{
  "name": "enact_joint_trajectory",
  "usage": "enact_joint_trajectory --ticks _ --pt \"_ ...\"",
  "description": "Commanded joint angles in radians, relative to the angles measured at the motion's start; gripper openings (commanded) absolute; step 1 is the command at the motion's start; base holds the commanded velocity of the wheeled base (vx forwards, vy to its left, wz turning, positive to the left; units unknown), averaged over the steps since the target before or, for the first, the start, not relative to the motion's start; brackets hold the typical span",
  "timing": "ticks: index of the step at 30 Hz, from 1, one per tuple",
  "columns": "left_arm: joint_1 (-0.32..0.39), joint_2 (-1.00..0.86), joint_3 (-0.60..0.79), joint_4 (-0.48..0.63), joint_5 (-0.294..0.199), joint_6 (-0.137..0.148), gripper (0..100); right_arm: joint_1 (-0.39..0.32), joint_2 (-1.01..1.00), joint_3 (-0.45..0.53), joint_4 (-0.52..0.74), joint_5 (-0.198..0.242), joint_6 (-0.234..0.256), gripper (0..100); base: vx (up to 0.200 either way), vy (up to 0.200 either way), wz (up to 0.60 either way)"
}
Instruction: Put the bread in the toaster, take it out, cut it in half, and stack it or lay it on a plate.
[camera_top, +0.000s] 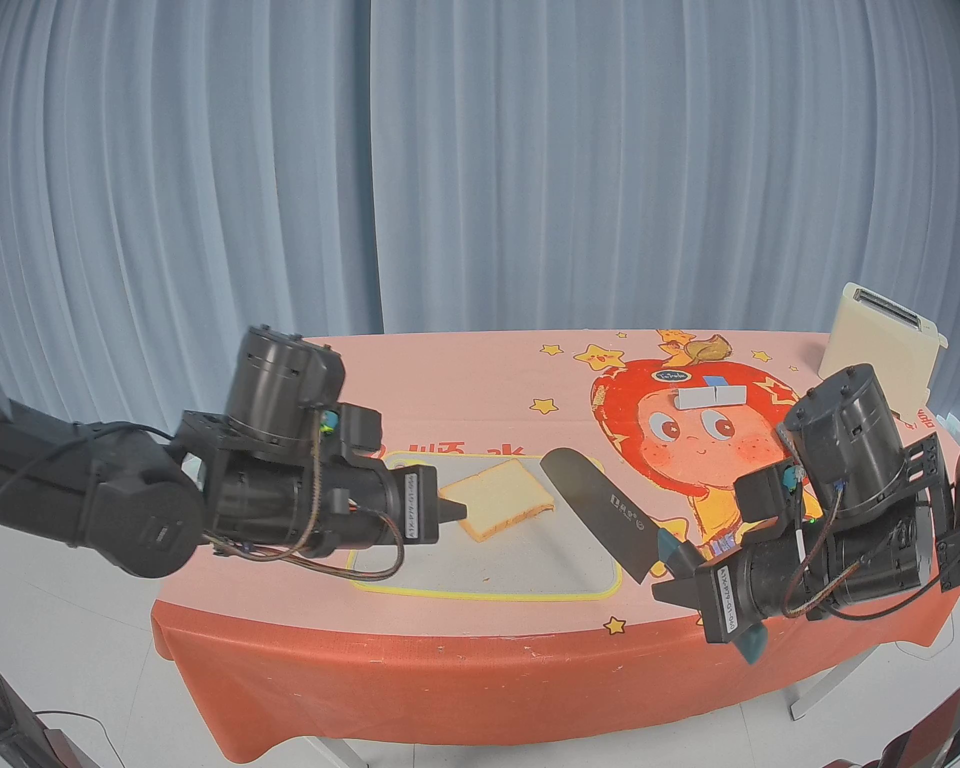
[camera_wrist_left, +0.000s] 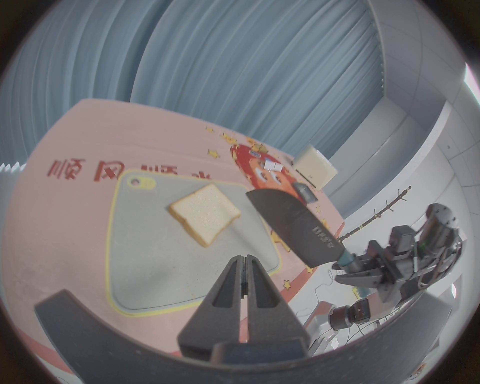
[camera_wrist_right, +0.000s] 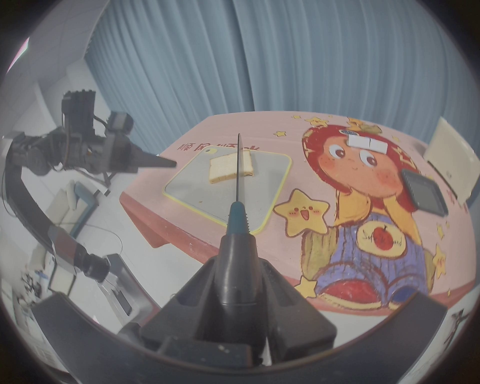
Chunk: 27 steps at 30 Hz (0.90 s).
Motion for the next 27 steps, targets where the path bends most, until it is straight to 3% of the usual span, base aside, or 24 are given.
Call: enact_joint_trajectory --ticks 1,2,5,8,11,18,22,24,27 --pt "0.032 -0.146 0.039 -0.004 0.001 0.013 0 0.007 -0.006 0.008 -0.051 -0.011 -0.064 0 0.000 0.000 0.00" --pt "0.032 -0.147 0.039 -0.004 0.001 0.017 0 0.010 0.003 0.006 -0.066 -0.015 -0.067 0 0.000 0.000 0.00" --pt "0.032 -0.158 0.047 -0.006 0.003 0.067 0 0.030 0.072 -0.004 -0.153 -0.052 -0.083 0 0.000 0.000 0.00" --pt "0.032 -0.159 0.047 -0.006 0.003 0.073 0 0.038 0.134 -0.023 -0.219 -0.101 -0.116 0 0.000 0.000 0.00" --pt "0.034 -0.158 0.044 -0.009 0.003 0.074 0 0.060 0.190 -0.052 -0.235 -0.126 -0.119 0 0.000 0.000 0.00" --pt "0.034 -0.146 0.028 -0.021 -0.002 0.085 0 0.060 0.259 -0.133 -0.222 -0.124 -0.121 0 0.000 0.000 0.00" --pt "0.030 -0.136 -0.007 -0.038 -0.016 0.120 0 0.063 0.290 -0.147 -0.222 -0.124 -0.126 0 0.000 0.000 0.00" --pt "0.029 -0.103 -0.032 -0.039 -0.027 0.120 0 0.064 0.292 -0.147 -0.222 -0.121 -0.126 0 0.000 0.000 0.00" --pt "0.050 -0.048 -0.048 -0.139 -0.079 0.126 0 0.067 0.311 -0.148 -0.224 -0.115 -0.124 0 0.000 0.000 0.00"
